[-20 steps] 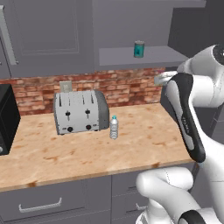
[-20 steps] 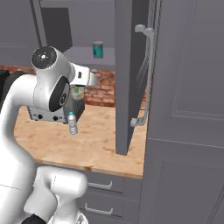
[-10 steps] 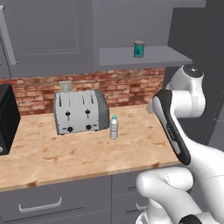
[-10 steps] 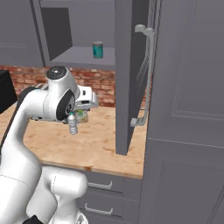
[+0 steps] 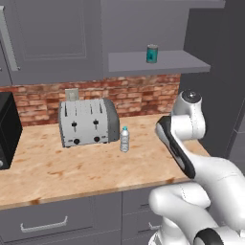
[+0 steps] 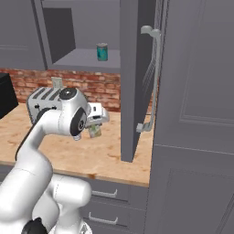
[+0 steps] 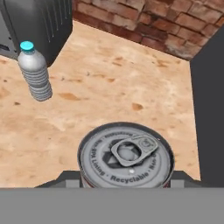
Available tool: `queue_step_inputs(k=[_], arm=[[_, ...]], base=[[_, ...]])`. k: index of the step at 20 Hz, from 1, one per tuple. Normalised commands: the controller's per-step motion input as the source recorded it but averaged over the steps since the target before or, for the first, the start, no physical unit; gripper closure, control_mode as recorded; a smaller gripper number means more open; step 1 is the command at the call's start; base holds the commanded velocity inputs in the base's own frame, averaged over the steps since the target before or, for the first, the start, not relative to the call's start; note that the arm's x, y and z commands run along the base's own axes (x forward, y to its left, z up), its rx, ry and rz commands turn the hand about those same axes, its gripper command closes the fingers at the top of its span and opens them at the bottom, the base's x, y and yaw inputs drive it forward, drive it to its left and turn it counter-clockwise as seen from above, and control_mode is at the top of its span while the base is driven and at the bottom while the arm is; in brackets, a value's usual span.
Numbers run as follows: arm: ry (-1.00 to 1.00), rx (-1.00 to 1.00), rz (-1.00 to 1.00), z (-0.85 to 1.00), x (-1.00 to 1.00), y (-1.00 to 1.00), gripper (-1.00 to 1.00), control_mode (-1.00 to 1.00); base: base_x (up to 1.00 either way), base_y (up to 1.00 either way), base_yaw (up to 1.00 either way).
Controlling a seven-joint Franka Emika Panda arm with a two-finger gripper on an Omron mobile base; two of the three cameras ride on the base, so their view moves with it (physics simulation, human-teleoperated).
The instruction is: Restock the canned food cabinet by taking the new fresh canned food from the counter and placing it in the cabinet. Then, take the old canned food from the cabinet and place it on the counter.
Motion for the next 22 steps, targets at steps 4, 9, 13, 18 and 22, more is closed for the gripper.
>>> queue_step_inputs(k=[4, 9, 13, 18, 22], arm=[[0.0, 0.0, 0.0, -0.43, 0.8, -0.21, 1.0, -1.0], [0.0, 0.0, 0.0, -0.49, 0.76, -0.13, 1.0, -1.0], [0.0, 0.03, 0.0, -0.62, 0.5, -0.19, 1.0, -1.0], [0.0, 0.03, -0.02, -0.59, 0.21, -0.31, 1.0, -1.0], [0.0, 0.0, -0.01, -0.25, 0.01, -0.23, -1.0, -1.0]], base=[[0.0, 0.0, 0.0], [0.0, 0.0, 0.0], [0.0, 0.0, 0.0], [0.0, 0.0, 0.0], [0.0, 0.0, 0.0]])
